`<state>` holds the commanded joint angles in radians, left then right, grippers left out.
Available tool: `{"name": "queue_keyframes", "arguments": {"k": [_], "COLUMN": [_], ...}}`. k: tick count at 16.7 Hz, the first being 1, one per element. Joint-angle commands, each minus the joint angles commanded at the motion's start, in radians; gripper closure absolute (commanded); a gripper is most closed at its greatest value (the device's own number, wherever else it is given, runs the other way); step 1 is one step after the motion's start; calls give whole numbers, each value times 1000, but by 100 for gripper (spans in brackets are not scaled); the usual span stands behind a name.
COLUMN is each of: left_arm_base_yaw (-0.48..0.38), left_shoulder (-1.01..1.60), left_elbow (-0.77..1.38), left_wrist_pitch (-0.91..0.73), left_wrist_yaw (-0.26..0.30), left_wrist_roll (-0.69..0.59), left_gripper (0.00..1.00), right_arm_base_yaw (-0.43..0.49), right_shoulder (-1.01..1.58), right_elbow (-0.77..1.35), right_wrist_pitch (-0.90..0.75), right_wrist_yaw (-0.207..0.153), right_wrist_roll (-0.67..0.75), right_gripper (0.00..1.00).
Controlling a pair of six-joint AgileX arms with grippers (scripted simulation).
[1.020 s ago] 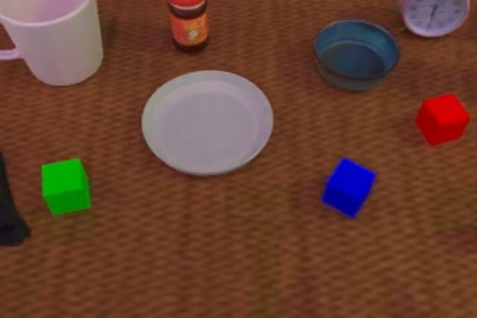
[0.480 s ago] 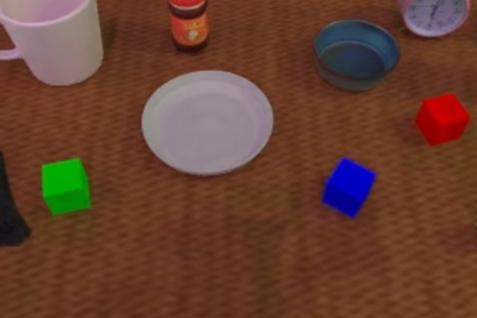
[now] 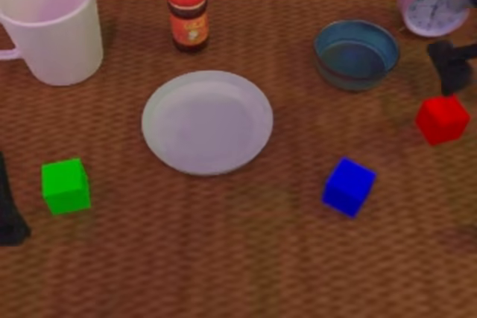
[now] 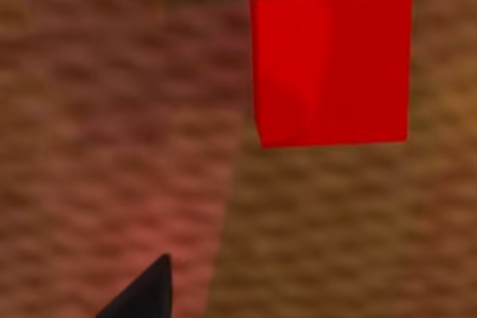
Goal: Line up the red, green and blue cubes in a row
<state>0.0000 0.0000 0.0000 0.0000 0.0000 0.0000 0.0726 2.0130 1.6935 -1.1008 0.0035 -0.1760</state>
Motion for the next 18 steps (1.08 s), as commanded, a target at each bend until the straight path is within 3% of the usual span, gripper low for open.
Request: {"name": "queue_keyframes", "arguments": {"k": [7, 14, 18], "left_arm_base_yaw": [0, 0, 0], "left_shoulder": [0, 0, 0], "left_elbow": [0, 0, 0], "left_wrist_pitch": [0, 0, 0], "left_wrist_yaw": [0, 0, 0], "left_wrist_roll": [0, 0, 0], "left_gripper": [0, 0, 0], "right_arm_base_yaw": [11, 7, 10], "right_shoulder": [305, 313, 354], "right_elbow": [314, 304, 206], "right_wrist_pitch": [-158, -142, 1], "right_wrist_yaw": [1, 1, 1], "right_wrist_roll": [-29, -31, -29], "right_gripper": [0, 0, 0]}}
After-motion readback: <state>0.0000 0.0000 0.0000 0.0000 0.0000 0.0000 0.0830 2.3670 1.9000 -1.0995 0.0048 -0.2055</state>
